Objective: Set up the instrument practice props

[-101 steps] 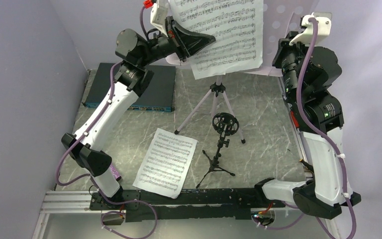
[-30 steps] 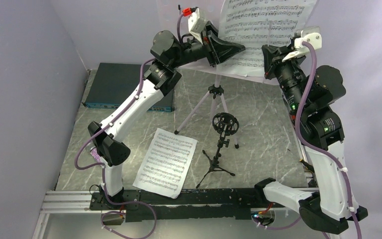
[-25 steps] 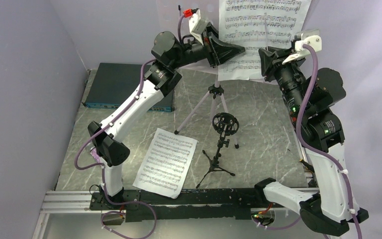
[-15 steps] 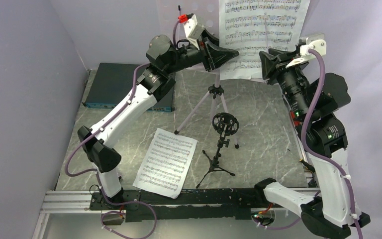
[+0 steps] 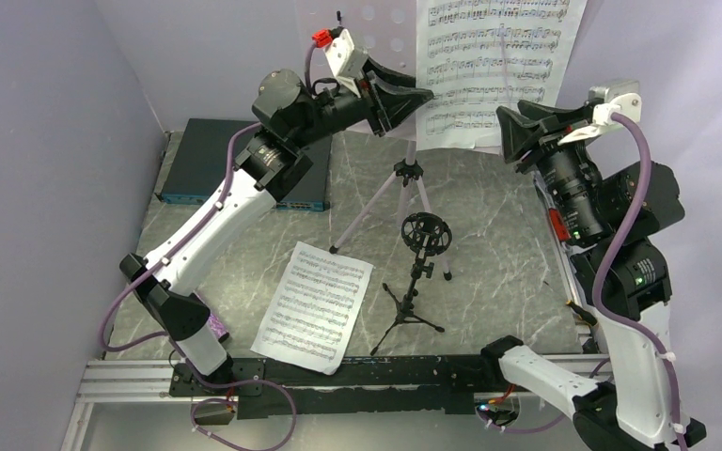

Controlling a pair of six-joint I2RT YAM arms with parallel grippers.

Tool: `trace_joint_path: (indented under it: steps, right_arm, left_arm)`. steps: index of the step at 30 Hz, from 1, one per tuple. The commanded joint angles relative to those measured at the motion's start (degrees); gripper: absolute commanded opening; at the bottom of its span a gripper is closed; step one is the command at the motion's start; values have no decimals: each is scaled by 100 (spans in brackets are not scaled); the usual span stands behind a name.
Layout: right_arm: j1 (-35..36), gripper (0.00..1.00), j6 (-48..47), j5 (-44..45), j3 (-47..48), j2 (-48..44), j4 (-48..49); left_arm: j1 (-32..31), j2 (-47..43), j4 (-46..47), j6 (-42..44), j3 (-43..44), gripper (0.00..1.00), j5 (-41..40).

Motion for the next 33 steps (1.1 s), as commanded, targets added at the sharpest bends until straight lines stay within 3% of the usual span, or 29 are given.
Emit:
trace_joint_path:
  steps: [1, 10, 17, 20, 26, 33]
  right_arm:
    - [23, 41, 133, 10, -54, -117, 269]
    - [23, 45, 197, -77, -178, -242, 299]
    - [24, 46, 431, -642, -511, -475, 467]
    - [25, 47, 610, -917, -744, -580, 557]
    - [23, 47, 919, -1364, -1220, -775, 769]
    - [23, 47, 1107, -1540, -1591, -893, 892]
  left_arm:
    - [-32, -239, -271, 252, -66, 33, -275]
    - [-28, -985, -703, 692, -803, 42, -1018]
    - [-28, -2120, -1291, 576, -1736, 57, -766]
    - [-32, -2697, -1723, 476, -2321, 70, -905]
    - [-33, -3899, -2957, 72, -3689, 81, -2076]
    - [-32, -4443, -4590, -1026, -5075, 85, -3482]
